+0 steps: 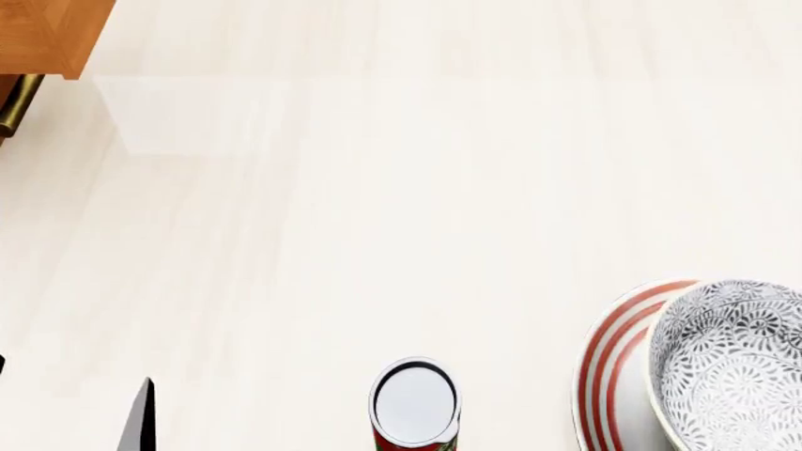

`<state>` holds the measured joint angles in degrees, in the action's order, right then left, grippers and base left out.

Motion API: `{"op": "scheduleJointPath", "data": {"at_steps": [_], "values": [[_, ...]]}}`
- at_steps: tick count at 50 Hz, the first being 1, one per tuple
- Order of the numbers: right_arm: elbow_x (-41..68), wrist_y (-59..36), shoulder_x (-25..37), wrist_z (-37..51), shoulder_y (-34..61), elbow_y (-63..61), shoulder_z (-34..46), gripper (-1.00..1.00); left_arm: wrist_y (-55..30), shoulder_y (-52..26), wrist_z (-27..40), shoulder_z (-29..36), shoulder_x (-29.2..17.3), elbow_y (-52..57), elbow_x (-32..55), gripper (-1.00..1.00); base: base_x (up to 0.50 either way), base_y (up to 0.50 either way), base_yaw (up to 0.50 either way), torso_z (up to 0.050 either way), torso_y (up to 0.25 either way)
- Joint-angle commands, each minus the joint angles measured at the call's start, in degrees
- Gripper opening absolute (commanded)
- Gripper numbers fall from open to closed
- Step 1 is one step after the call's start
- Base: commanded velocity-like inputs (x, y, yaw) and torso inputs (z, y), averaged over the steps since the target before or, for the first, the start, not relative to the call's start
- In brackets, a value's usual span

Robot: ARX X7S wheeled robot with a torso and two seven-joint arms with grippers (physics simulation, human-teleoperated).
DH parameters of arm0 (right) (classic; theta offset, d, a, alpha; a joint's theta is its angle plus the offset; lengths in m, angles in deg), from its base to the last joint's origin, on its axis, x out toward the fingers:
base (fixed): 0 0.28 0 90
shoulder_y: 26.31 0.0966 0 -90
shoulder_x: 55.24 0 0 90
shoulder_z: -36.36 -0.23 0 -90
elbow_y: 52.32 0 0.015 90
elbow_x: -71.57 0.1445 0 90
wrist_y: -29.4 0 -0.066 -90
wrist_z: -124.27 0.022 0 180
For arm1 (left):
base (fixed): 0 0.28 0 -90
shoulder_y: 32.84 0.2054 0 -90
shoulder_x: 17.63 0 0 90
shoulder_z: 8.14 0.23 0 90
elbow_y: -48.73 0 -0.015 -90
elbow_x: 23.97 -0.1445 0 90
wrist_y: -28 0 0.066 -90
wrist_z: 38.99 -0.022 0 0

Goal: Put the bowl on the plate.

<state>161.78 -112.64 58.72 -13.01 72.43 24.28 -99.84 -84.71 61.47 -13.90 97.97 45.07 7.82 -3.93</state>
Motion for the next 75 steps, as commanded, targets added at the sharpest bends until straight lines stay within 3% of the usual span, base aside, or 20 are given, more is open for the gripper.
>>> {"op": "scheduleJointPath", "data": {"at_steps": [1,26,33,39,52,61,64,65,68,70,75], "values": [[3.81,-0.30,-0.07,1.40,-1.96,-3.86,-3.72,1.00,1.02,-0.23,-1.19,-1.39,0.85,-0.05,0.72,1.00,0.00,0.00,0.00,0.000,0.000],[16.28,-0.54,1.47,5.99,-9.32,-12.85,-12.38,1.00,1.02,0.03,-0.43,-1.51,0.11,1.68,1.44,1.00,0.00,0.00,0.00,0.000,0.000],[22.06,0.44,1.37,8.65,-10.42,-18.87,-13.96,1.00,0.58,-0.02,0.00,-1.68,-0.15,2.38,1.84,1.00,0.00,0.00,0.00,0.000,0.000],[22.69,-0.20,0.69,4.39,-10.32,-26.26,-17.36,1.00,0.78,-0.04,0.03,-1.51,-0.21,2.13,1.84,1.00,0.00,0.00,0.00,0.000,0.000],[24.38,-0.12,0.37,5.68,-11.30,-36.09,-19.47,1.00,0.57,0.01,0.56,-1.83,-0.70,2.89,2.47,1.00,0.00,0.00,0.00,0.000,0.000],[16.76,-6.23,0.79,3.59,-10.18,-44.17,-18.77,1.00,0.56,0.04,0.87,-1.74,-0.98,3.28,2.60,1.00,0.00,0.00,0.00,0.000,0.000],[11.02,-11.19,1.09,2.42,-9.02,-46.46,-18.29,1.00,0.35,-0.06,1.04,-1.72,-1.10,3.55,2.72,1.00,0.00,0.00,0.00,0.000,0.000],[11.21,-18.07,0.37,2.03,-4.39,-46.58,-20.27,1.00,0.38,-0.06,1.05,-1.72,-1.13,3.53,2.74,1.00,0.00,0.00,0.00,0.000,0.000],[20.76,-37.76,-3.64,6.96,8.00,-46.57,-29.30,1.00,0.45,-0.08,1.12,-1.73,-1.21,3.51,2.78,1.00,0.00,0.00,0.00,0.000,0.000],[26.96,-37.95,5.06,23.17,11.30,-46.59,-19.25,1.00,0.45,-0.15,1.16,-1.79,-1.25,3.51,2.95,1.00,0.00,0.00,0.00,0.000,0.000],[33.73,-37.96,9.18,39.87,18.77,-46.60,-5.48,1.00,0.30,-0.30,1.34,-1.71,-1.37,3.57,3.09,1.00,0.00,0.00,0.00,0.000,0.000]]}}
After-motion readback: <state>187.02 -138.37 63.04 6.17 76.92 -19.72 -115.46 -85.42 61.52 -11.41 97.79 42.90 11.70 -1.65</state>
